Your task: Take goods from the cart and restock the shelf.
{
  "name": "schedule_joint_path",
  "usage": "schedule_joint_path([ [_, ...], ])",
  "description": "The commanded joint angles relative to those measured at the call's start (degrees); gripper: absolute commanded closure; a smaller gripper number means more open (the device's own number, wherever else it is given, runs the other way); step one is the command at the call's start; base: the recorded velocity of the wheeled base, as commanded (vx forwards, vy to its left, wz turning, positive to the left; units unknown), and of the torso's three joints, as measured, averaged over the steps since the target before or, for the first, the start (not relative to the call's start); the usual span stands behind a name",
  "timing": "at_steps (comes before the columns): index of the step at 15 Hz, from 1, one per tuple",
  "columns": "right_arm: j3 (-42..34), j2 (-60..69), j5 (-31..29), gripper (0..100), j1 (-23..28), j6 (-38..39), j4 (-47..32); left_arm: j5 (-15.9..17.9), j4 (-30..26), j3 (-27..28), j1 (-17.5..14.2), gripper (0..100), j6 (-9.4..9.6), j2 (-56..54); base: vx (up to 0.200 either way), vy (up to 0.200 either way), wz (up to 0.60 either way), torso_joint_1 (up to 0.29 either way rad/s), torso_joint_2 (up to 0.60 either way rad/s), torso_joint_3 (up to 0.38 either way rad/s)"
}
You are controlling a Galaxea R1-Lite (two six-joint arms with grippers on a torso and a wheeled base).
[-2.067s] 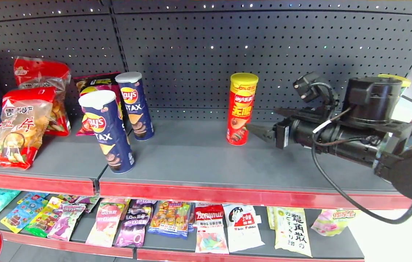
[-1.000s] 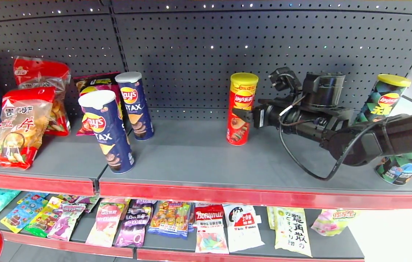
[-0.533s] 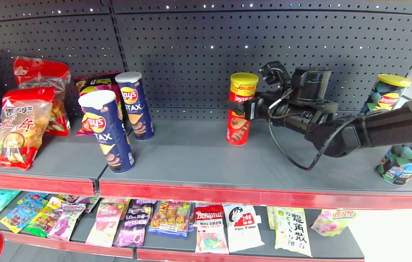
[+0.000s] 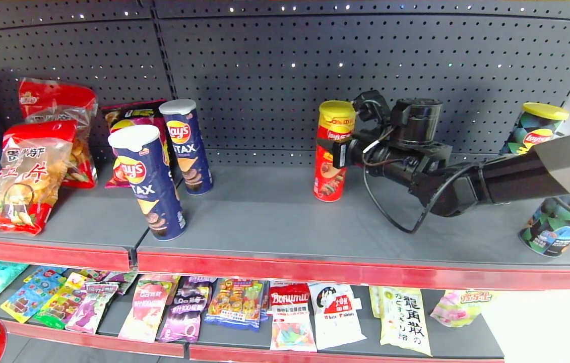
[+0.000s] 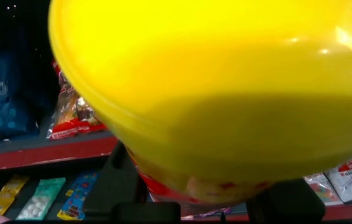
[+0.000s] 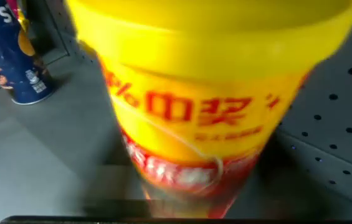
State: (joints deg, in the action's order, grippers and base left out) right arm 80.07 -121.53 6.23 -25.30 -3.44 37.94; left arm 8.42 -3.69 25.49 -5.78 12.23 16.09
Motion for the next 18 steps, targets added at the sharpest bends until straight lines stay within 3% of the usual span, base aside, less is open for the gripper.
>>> schedule_joint_path([
  [1,-0.2,0.3,-1.0,100,-0.5,0.0,-0.1,0.0,0.0,-0.3,0.0,100,-0.01,-0.1,0.0,0.0,0.0,0.0,0.0,0.0],
  [5,-1.2,4.0,-7.5,100,-2.8,0.0,-0.6,0.0,0.0,-0.2,0.0,100,-0.01,-0.1,0.0,0.0,0.0,0.0,0.0,0.0],
  [8,-11.3,12.4,-10.8,100,-5.7,0.1,-0.1,0.0,0.0,-0.1,0.0,100,-0.1,-0.2,0.0,0.0,0.0,0.0,0.0,0.0],
  [13,-21.2,19.8,-15.3,100,-9.2,2.8,0.8,0.0,0.0,0.0,0.0,100,-0.01,-0.1,0.0,0.0,0.0,0.0,0.0,0.0],
  [18,-30.8,19.9,-16.9,100,-11.9,2.8,8.8,0.0,0.0,0.0,0.0,100,-0.01,-0.1,0.0,0.0,0.0,0.0,0.0,0.0],
])
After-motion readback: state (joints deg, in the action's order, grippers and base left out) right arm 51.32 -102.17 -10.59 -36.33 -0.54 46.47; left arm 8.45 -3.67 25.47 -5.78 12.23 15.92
